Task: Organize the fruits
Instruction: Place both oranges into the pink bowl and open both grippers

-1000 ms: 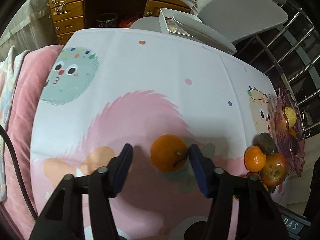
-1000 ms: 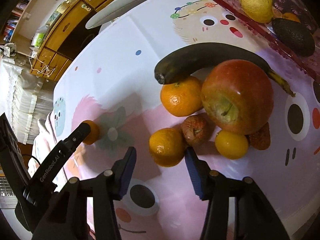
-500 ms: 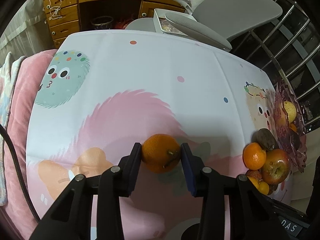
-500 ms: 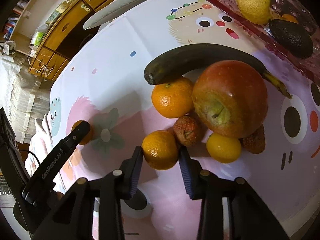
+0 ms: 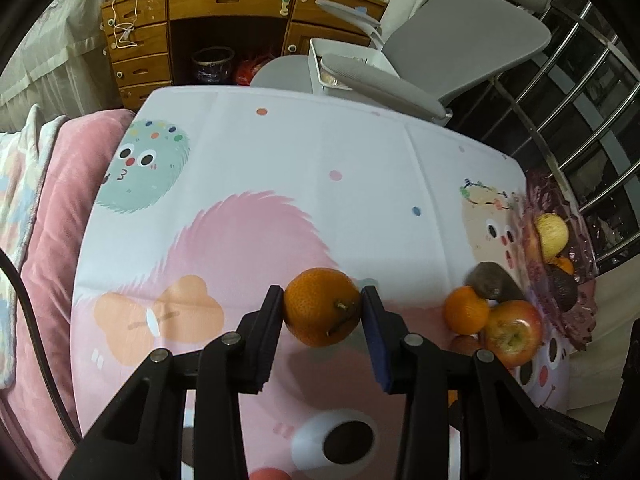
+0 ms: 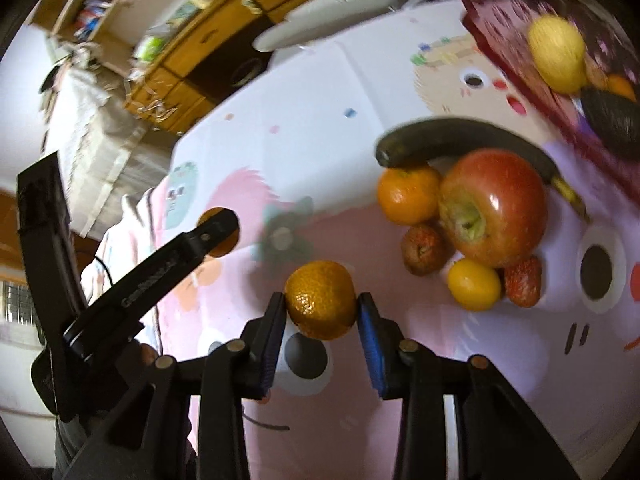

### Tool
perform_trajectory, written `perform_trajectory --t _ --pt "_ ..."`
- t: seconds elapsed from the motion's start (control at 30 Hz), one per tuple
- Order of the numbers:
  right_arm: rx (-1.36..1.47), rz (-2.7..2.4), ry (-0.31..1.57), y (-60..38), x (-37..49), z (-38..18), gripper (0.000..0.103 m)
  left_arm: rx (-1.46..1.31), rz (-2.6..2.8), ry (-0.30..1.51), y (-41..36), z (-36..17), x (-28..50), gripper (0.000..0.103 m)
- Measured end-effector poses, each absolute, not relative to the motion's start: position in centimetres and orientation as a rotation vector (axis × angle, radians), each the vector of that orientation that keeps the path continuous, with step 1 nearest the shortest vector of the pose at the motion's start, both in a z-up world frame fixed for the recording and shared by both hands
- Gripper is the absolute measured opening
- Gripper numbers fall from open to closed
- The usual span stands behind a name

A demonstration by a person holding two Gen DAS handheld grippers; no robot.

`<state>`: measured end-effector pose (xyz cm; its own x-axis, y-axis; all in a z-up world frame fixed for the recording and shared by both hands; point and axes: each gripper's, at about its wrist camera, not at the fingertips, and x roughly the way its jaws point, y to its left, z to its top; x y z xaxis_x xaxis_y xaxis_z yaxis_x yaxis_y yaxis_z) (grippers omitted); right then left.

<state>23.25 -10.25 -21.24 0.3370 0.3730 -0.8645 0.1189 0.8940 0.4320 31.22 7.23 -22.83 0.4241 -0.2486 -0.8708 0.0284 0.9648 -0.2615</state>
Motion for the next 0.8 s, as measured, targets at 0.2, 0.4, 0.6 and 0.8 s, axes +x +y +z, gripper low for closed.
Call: perform_trajectory --t 0.2,0.4,0.6,0.8 --pt "0.404 0.242 1.147 -11.8 22.1 -18.5 0.036 -0.225 -0.168 1.099 5.4 -20.2 29.6 0.038" --pt "0.357 0.267 1.103 -14.7 20.9 -16.3 0.036 -0.225 -0.175 1.084 1.6 -17.7 28.0 0.038" --pt "0.347 0.250 1.075 -19.4 19.9 -14.6 0.036 -0.227 -0.211 1.059 -2.9 -15.4 26.6 0.038" --pt "0.331 0.232 1.063 -23.7 19.2 -13.2 0.036 -0.216 -0.242 1.043 -7.9 -13.5 25.4 0.038"
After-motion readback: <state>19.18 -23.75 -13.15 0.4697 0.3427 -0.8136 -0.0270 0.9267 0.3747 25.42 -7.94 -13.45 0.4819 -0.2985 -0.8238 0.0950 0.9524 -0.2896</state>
